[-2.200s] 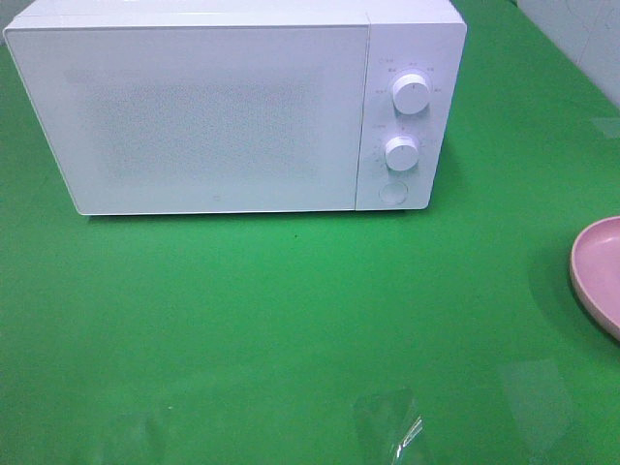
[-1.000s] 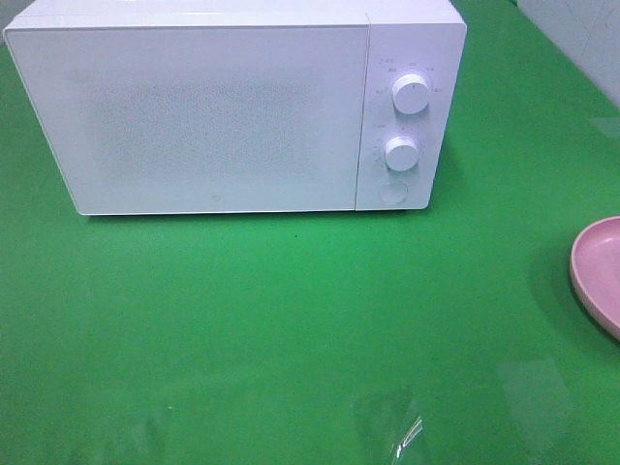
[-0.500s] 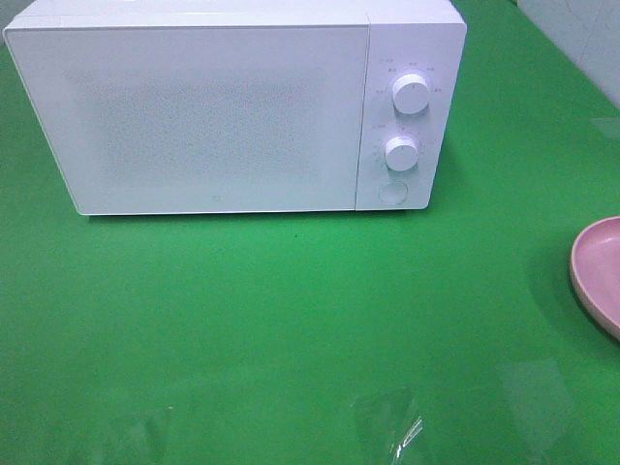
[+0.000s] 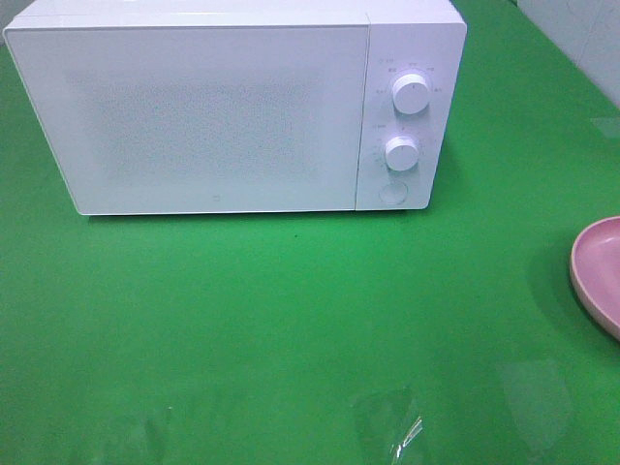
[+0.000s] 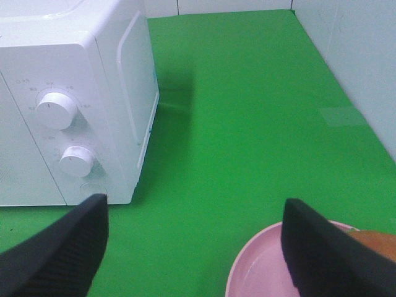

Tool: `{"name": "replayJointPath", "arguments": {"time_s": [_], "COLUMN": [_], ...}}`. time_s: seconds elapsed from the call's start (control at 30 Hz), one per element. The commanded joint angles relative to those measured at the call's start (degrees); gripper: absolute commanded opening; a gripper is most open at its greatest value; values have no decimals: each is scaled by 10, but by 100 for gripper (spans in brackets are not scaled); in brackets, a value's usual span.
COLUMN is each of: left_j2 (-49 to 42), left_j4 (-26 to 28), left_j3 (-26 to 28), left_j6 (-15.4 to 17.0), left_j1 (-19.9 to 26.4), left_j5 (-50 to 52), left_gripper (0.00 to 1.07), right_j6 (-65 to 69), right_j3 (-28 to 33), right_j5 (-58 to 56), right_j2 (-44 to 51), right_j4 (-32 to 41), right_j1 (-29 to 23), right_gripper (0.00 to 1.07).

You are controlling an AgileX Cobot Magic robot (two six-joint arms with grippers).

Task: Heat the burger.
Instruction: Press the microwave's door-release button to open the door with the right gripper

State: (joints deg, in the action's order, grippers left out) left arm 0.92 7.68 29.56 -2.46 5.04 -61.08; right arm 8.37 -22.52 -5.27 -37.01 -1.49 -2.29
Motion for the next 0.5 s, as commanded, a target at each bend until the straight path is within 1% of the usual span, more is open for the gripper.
{"name": "replayJointPath", "arguments": {"time_s": [0.03, 0.07, 0.1, 0.13, 0.17, 0.2, 0.23, 0.27, 0.33, 0.37, 0.4, 0.5], "left_j2": [-2, -2, -2, -2, -2, -2, -2, -2, -2, -2, -2, -2], "left_j4": [-2, -2, -2, -2, -2, -2, -2, -2, -2, -2, -2, -2], "left_j3": [0, 0, 0, 0, 0, 0, 0, 0, 0, 0, 0, 0], "left_j6": [2, 2, 2, 2, 2, 2, 2, 2, 2, 2, 2, 2], "left_j1": [-2, -2, -2, -2, -2, -2, -2, -2, -2, -2, -2, -2], "left_j5": [-3, -3, -3, -3, -3, -3, -3, -3, -3, -3, -3, -3], "left_gripper": [98, 98, 98, 98, 98, 98, 98, 98, 98, 98, 98, 98], "right_j6": [-33, -33, -46, -46, -46, -46, -45, -45, -46, -46, -46, -46], "right_j3": [1, 1, 5, 5, 14, 14, 22, 22, 38, 38, 46, 54], "right_j5": [72, 72, 106, 106, 156, 156, 209, 209, 276, 276, 311, 342], "right_j2": [-52, -52, -78, -78, -103, -103, -123, -123, -152, -152, -171, -186], "right_j4": [-23, -23, -29, -29, -28, -28, -19, -19, -7, -7, 6, 18], "right_j1": [1, 1, 1, 1, 1, 1, 1, 1, 1, 1, 1, 1], "right_gripper": [75, 75, 75, 75, 75, 75, 75, 75, 75, 75, 75, 75]}}
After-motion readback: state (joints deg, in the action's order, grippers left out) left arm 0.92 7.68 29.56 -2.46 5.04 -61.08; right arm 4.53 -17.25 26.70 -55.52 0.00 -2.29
